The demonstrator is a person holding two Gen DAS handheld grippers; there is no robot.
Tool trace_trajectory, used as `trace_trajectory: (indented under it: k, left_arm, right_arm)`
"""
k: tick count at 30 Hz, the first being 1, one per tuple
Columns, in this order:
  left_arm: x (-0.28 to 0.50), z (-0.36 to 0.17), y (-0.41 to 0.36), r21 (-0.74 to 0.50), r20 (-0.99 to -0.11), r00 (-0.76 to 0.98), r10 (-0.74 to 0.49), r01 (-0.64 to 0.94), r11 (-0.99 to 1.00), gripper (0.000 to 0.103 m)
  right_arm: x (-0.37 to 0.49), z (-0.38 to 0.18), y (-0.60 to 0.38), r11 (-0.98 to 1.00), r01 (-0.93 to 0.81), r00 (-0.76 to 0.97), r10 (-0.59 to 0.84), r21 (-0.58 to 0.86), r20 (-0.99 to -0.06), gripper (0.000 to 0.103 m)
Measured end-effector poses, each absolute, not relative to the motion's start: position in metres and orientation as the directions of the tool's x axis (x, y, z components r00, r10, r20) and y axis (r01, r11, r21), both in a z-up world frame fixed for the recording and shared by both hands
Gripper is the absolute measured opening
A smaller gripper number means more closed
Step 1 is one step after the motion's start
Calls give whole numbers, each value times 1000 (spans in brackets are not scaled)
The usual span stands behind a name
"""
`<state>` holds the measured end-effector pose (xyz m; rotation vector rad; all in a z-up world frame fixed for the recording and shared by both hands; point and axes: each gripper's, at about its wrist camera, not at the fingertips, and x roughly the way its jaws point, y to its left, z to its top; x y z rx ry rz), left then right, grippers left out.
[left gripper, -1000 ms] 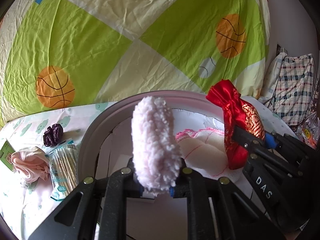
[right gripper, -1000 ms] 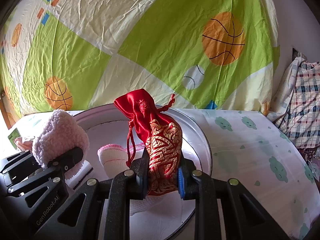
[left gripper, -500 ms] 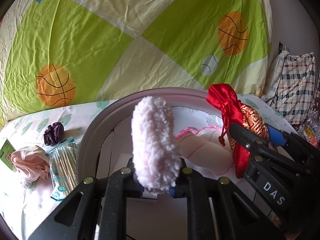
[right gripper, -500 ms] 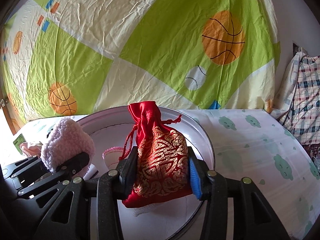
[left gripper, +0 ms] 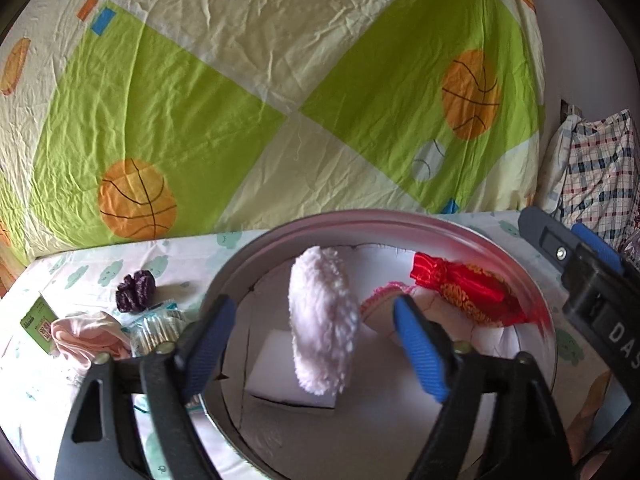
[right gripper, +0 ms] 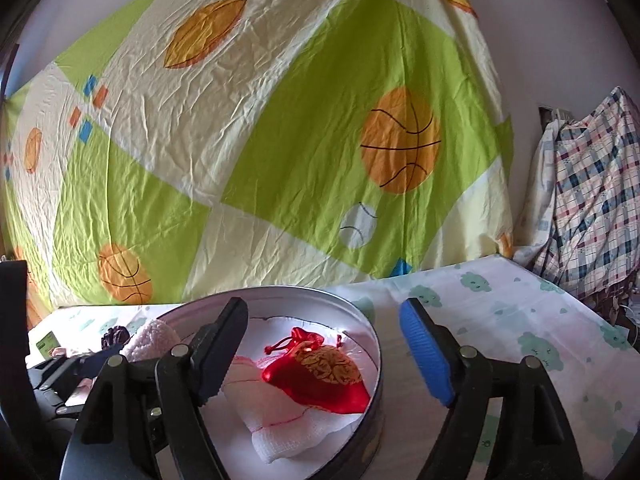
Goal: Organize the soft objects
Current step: 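Open both tools to drop the pink roll and red pouch into the tin, then move both tools back toward the remaining items on the sheet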
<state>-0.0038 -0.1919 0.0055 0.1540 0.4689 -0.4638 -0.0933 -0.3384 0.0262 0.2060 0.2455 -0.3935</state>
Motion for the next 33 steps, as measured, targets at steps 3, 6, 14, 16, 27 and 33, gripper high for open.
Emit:
trace_trajectory:
  k: [3, 6, 14, 16, 27, 33]
  left_arm:
    - [-13, 13, -185, 43, -403, 827, -392, 445, 895, 103]
    - [-13, 16, -182, 48, -391, 839, -379, 430, 902, 103]
    - [-11, 13, -166, 64, -397, 861, -317, 370, 927, 103]
    - [-11, 12, -159, 64, -395, 868, -300, 352, 934, 103]
    - [-7, 10, -117, 72, -393, 886, -244, 294, 953, 103]
    - [-2, 9, -95, 100, -378, 904, -201, 255, 962, 103]
  right_arm:
    - [-96, 27, -343, 887, 430, 886, -377, 171, -270, 81]
    - [-100, 26, -347, 875, 443, 882, -385, 197, -272, 81]
    - [-107, 26, -347, 852, 480, 868, -426, 210, -256, 81]
    - [-108, 27, -343, 852, 486, 865, -437, 196, -246, 83]
    - [-118, 31, -311, 850, 501, 863, -476, 163, -169, 88]
    - [-125, 31, -297, 843, 508, 860, -487, 176, -151, 88]
